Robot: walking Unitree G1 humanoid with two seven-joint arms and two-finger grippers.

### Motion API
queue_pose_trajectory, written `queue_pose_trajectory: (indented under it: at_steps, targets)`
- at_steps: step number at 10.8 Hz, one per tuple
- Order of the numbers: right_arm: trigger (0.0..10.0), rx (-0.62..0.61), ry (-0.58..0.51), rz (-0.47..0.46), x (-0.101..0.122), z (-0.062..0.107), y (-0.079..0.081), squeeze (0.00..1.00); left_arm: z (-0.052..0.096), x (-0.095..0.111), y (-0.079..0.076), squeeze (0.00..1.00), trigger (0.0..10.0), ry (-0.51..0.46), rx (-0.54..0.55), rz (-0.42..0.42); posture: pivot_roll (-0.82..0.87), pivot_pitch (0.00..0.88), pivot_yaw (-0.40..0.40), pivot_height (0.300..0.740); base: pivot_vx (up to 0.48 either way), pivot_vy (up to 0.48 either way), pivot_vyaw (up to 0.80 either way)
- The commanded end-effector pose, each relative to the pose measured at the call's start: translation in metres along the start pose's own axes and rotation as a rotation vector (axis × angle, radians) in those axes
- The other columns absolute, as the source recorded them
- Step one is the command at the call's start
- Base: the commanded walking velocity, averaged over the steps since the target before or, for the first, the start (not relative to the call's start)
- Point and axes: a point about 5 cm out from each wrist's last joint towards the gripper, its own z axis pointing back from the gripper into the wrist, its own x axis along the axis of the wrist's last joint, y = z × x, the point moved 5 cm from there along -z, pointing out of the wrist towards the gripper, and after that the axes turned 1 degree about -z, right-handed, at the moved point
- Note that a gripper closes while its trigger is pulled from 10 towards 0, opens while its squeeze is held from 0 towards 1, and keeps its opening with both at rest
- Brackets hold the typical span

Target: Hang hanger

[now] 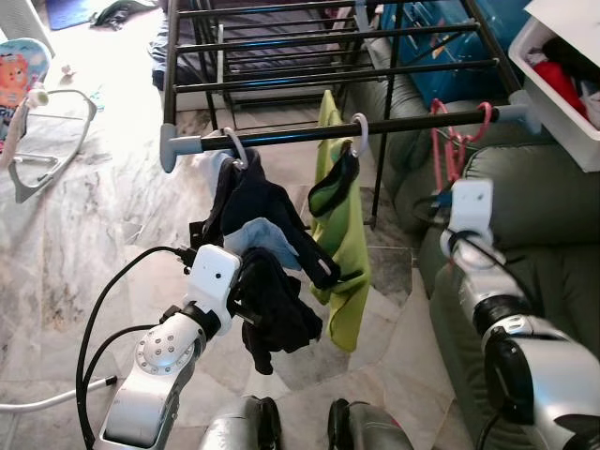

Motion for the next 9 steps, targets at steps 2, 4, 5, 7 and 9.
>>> queue_pose_trajectory:
  at_steps: [2, 4, 5, 7, 9]
  targets:
    - [10.0, 0.006, 0.012, -0.013, -0.0047, 0.0012, 0.0017, 1.0, -0.0008, 0.0024, -0.0003, 0.0, 10.0, -0.006, -0.007, -0.019, 0.06, 0.131, 0.029, 0.74, 0.0, 0.0, 0.0]
    - [10.0, 0.018, 0.009, -0.019, -0.0043, 0.0014, 0.0034, 0.0, -0.0013, 0.0018, -0.0003, 0.0, 10.0, -0.003, -0.006, -0.023, 0.05, 0.132, 0.028, 0.74, 0.0, 0.0, 0.0]
    - [0.0, 0.02, 0.004, -0.023, -0.0026, 0.001, 0.0034, 0.0, -0.0014, 0.0015, 0.0002, 0.0, 10.0, 0.0, -0.003, -0.026, 0.05, 0.132, 0.028, 0.74, 0.0, 0.0, 0.0]
    - [0.0, 0.026, 0.002, -0.027, -0.0017, 0.0009, 0.0047, 0.0, -0.0022, 0.0008, 0.0009, 0.0, 10.0, 0.003, 0.0, -0.03, 0.05, 0.129, 0.028, 0.74, 0.0, 0.0, 0.0]
    - [0.0, 0.025, 0.0, -0.028, -0.0015, 0.0009, 0.0044, 0.0, -0.0028, 0.0007, 0.0012, 0.0, 10.0, 0.004, -0.001, -0.032, 0.05, 0.127, 0.03, 0.74, 0.0, 0.0, 0.0]
